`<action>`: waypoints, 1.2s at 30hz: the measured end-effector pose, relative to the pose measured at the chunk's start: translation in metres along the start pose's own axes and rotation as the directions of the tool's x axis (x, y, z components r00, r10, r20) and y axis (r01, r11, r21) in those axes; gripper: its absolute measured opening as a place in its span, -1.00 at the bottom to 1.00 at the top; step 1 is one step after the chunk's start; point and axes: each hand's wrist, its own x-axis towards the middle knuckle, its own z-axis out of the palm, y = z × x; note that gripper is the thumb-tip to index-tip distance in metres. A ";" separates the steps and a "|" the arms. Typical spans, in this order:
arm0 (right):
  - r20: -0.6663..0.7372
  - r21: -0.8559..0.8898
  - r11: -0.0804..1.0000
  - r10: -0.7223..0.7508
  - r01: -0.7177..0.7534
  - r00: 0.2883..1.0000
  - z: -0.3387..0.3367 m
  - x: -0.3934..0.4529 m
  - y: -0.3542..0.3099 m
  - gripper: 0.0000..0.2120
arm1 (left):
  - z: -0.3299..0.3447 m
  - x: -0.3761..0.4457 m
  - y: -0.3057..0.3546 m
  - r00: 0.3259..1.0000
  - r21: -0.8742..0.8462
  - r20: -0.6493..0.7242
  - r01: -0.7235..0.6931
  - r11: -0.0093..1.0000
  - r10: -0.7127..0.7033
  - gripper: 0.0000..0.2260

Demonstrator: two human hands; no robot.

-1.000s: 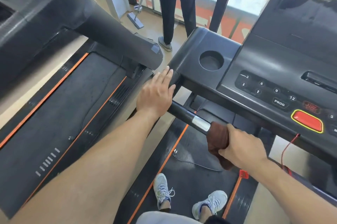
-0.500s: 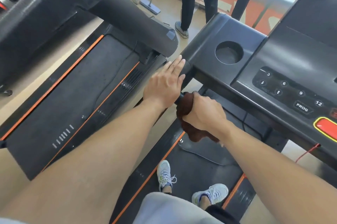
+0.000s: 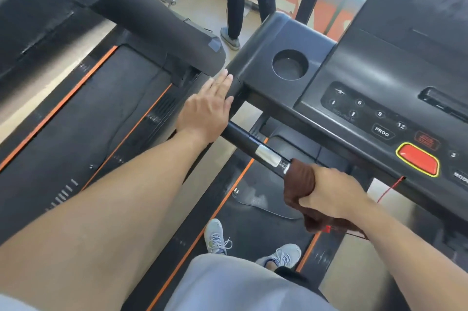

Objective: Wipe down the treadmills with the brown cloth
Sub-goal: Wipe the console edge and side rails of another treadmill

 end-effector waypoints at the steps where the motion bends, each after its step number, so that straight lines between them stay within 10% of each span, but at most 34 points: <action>1: -0.076 -0.019 1.000 -0.014 0.013 0.997 0.001 0.003 -0.013 -0.51 | 0.000 0.000 0.000 1.000 0.007 -0.003 -0.003 1.000 0.003 -0.53; 9: -0.278 0.081 0.977 -0.170 0.199 0.945 -0.013 0.077 -0.135 -0.66 | 0.002 0.001 -0.002 0.999 0.006 -0.030 -0.026 1.000 0.026 -0.53; 23: -0.633 -0.055 0.986 -0.157 0.158 0.758 0.050 0.002 -0.067 -0.25 | 0.005 -0.010 -0.003 0.884 0.312 0.014 -0.447 0.838 0.467 -0.52; 31: -0.519 0.351 0.936 0.167 0.031 0.838 0.072 -0.090 0.017 -0.25 | 0.013 -0.043 0.030 0.924 -0.012 0.016 -0.383 0.924 0.383 -0.54; 36: -0.476 0.635 0.758 0.228 0.152 0.849 0.082 -0.124 0.028 -0.26 | 0.014 -0.121 0.152 0.995 -0.673 0.047 -0.036 0.739 0.092 -0.50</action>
